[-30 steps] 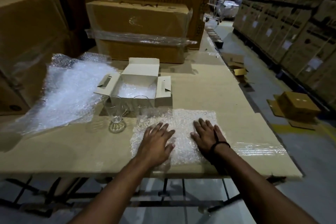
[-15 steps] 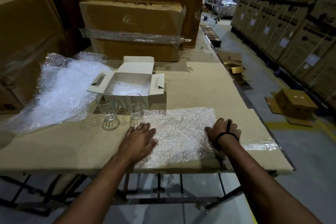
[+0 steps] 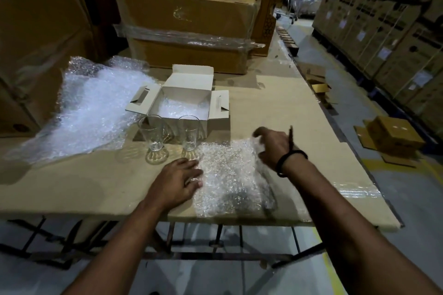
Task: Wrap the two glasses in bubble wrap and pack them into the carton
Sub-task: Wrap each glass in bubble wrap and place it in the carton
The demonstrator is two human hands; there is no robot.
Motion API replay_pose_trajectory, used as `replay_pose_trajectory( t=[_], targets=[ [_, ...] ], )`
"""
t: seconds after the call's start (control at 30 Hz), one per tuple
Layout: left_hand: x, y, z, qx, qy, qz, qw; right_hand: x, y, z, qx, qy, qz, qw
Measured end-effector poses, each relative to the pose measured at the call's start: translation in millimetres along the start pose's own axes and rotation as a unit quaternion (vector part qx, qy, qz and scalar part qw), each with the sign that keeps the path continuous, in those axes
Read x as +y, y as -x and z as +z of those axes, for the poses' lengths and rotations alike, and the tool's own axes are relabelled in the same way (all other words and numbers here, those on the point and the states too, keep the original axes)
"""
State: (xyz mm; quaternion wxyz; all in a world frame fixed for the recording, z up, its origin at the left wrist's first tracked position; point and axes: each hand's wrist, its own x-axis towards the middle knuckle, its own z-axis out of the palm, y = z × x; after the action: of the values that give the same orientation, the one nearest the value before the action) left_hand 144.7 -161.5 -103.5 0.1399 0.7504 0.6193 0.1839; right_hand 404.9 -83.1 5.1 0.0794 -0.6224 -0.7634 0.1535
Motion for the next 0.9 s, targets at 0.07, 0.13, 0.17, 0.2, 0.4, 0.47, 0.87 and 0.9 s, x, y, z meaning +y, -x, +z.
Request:
replay_pose_trajectory(
  t=[0.07, 0.13, 0.17, 0.2, 0.4, 0.47, 0.87, 0.9],
  targets=[
    [-2, 1, 2, 0.002, -0.019, -0.016, 1.0, -32, 3, 15, -0.061, 0.003, -0.042, 0.997],
    [-3, 0, 3, 0.005, -0.022, -0.026, 0.999, -55, 3, 33, -0.117, 0.005, -0.058, 0.991],
    [-5, 0, 4, 0.005, -0.022, -0.029, 0.999, -63, 1, 42, -0.137, 0.001, -0.059, 0.989],
    [-6, -1, 4, 0.005, -0.023, -0.03, 0.999, -68, -1, 49, -0.152, -0.006, -0.054, 0.987],
    [-9, -2, 4, 0.016, -0.016, -0.02, 1.0, -56, -3, 58, -0.056, -0.148, -0.04, 0.987],
    [-8, -3, 3, 0.019, -0.012, -0.015, 1.0, -39, -5, 60, 0.017, -0.054, -0.058, 0.997],
    [-5, 0, 3, -0.023, -0.034, 0.031, 0.999, -15, 8, 107, -0.099, 0.107, -0.054, 0.988],
    [-5, 0, 3, -0.035, -0.043, 0.025, 0.998, -14, 11, 106, -0.102, 0.104, -0.059, 0.988]
  ],
)
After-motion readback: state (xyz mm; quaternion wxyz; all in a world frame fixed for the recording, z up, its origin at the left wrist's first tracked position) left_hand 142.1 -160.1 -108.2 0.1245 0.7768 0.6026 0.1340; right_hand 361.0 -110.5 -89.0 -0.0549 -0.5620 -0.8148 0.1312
